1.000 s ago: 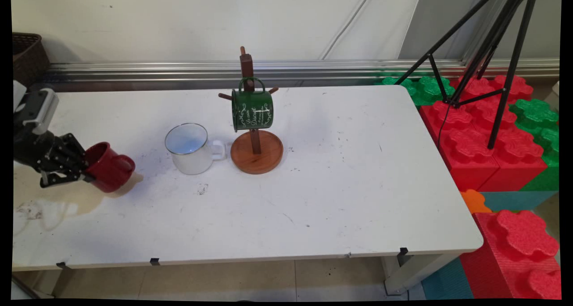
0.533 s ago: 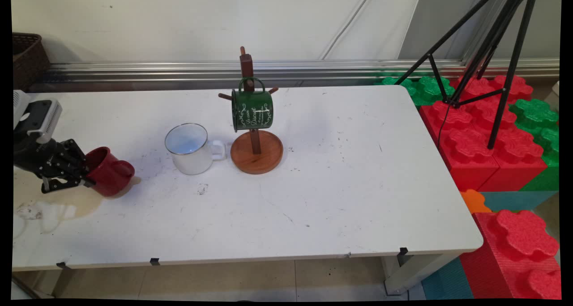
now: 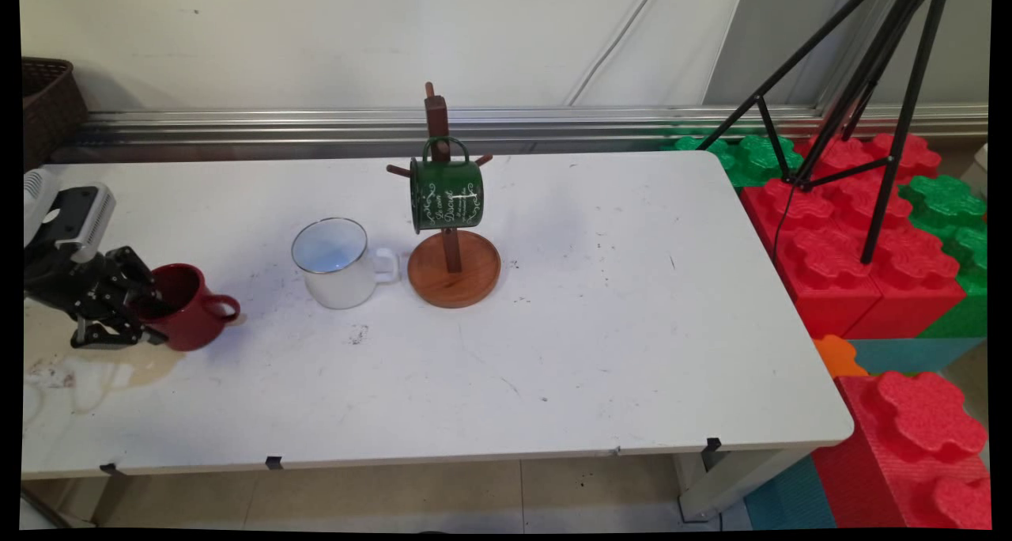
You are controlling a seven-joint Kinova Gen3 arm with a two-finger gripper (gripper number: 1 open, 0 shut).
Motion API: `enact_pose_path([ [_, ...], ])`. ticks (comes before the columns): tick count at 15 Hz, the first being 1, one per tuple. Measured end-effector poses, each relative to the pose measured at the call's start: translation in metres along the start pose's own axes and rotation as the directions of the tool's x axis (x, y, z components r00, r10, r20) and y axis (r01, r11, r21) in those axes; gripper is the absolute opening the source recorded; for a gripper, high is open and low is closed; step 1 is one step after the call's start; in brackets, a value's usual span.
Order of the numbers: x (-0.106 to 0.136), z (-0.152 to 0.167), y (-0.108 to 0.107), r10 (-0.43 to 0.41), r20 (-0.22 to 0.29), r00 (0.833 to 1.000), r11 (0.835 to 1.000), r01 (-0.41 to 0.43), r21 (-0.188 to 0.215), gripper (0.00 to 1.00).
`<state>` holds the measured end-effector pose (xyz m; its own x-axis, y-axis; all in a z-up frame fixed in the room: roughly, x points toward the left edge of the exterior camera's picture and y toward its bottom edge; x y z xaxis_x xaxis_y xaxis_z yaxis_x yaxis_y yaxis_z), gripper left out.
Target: Place the picked object on the table
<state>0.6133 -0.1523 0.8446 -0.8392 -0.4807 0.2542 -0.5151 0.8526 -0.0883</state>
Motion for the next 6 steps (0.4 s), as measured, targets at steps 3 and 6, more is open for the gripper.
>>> enact_pose_path([
  [3, 0.0003, 0.0019, -0.0009, -0.002, -0.004, 1.000, 1.000, 0.002, 0.003, 1.00],
  [6, 0.0029, 0.0025, -0.0037, -0.006, -0.014, 1.000, 1.000, 0.006, 0.007, 1.00],
])
